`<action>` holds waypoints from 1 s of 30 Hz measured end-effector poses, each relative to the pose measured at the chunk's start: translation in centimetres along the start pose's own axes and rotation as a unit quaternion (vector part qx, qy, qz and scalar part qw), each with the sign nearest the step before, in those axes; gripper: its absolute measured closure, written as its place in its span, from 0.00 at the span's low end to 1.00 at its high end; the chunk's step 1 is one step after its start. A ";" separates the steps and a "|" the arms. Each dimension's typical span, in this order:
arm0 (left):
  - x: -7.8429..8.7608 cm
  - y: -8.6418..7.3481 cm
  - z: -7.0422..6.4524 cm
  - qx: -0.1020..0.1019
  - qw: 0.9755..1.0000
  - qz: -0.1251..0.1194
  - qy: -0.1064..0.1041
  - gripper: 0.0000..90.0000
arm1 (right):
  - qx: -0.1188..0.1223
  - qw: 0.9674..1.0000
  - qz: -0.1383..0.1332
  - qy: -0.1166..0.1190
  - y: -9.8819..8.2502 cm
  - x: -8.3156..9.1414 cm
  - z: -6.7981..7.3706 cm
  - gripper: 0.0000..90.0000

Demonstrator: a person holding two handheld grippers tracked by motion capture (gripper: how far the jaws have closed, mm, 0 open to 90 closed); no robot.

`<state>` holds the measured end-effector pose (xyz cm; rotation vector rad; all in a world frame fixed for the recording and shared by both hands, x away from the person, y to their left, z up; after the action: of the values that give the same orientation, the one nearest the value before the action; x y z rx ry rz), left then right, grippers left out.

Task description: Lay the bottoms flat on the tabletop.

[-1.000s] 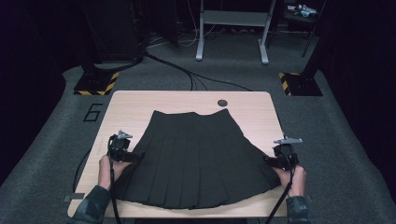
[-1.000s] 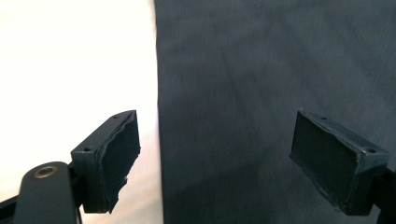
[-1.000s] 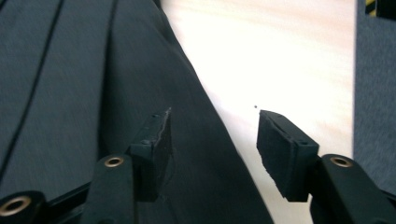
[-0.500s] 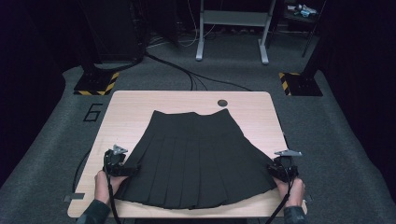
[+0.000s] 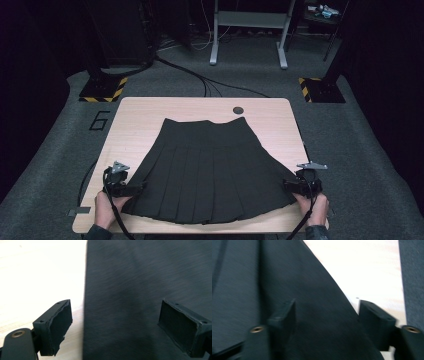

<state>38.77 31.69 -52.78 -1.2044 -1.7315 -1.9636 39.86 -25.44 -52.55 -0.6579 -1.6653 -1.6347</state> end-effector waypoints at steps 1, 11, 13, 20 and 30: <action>0.3 0.3 -0.2 0.000 1.000 -0.009 -0.007 0.12 | 0.006 1.000 -0.006 0.004 0.4 0.1 0.4 0.28; 1.2 -1.1 -2.3 -0.041 0.997 0.055 0.024 0.48 | 0.058 0.997 -0.036 0.034 3.5 0.1 5.3 0.27; 1.8 -2.3 -2.8 -0.046 0.997 0.058 0.015 0.61 | 0.059 0.997 -0.040 0.035 3.4 0.0 5.5 0.28; 2.4 -4.2 -5.1 -0.091 0.994 0.058 0.001 0.85 | 0.041 0.998 -0.027 0.035 2.7 -0.8 5.1 0.29; 3.4 0.0 -3.1 -0.028 0.999 0.004 -0.030 0.29 | 0.035 0.998 -0.034 0.048 2.9 -0.7 4.8 0.23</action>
<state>35.37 29.91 -50.15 -1.2987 -1.7078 -2.0035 41.94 -20.39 -51.02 -0.4848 -1.6831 -1.6201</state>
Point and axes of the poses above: each handheld gripper's, and its own axes: x roughly backward along the jaws, y roughly out of its top, z roughly to its left, the point moved 4 cm from there along -x, roughly forward along the jaws, and after that the axes turned 3 degrees about -x, right-handed, at the moved point
